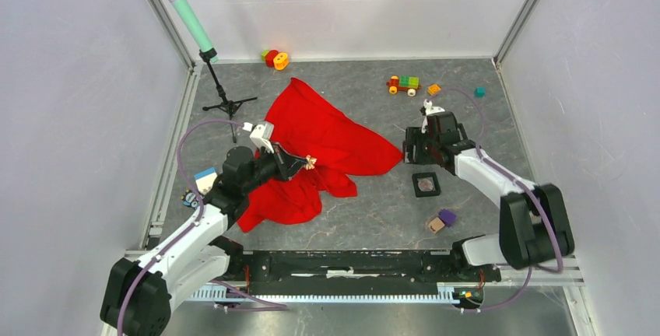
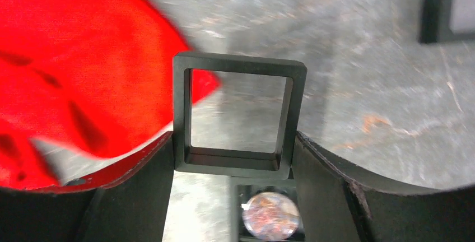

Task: Remove the brooch from the garment
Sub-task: Pick up the brooch box from the center of the board, then place the brooch at the center of the board.

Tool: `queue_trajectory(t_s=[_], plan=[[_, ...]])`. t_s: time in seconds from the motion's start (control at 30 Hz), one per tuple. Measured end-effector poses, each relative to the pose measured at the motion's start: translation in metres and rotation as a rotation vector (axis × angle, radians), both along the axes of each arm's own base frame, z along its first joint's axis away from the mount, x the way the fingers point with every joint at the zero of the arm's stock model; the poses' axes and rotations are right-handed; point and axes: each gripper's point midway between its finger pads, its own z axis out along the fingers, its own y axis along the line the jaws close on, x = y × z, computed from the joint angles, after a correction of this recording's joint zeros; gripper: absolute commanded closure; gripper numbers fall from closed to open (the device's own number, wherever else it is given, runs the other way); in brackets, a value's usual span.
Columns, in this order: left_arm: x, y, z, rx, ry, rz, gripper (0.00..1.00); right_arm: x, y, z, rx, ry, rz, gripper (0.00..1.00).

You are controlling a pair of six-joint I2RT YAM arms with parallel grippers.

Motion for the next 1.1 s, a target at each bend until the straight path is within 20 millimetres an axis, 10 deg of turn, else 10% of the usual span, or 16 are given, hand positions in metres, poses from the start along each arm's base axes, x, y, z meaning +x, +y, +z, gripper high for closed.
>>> queue_trajectory(t_s=[0.23, 0.47, 0.8, 1.1], plan=[[0.003, -0.004, -0.031, 0.058, 0.097, -0.011, 0.98, -0.020, 0.073, 0.063, 0.279, -0.191, 0.364, 0.46], [0.006, -0.019, -0.069, 0.111, 0.244, -0.074, 0.98, -0.100, 0.132, 0.038, 0.358, -0.074, 0.673, 0.48], [0.043, -0.085, -0.063, 0.112, 0.328, -0.224, 0.98, -0.135, 0.117, 0.023, 0.343, -0.052, 0.660, 0.50], [0.033, -0.086, -0.127, 0.170, 0.522, -0.254, 0.85, -0.145, 0.109, 0.007, 0.330, 0.001, 0.622, 0.50]])
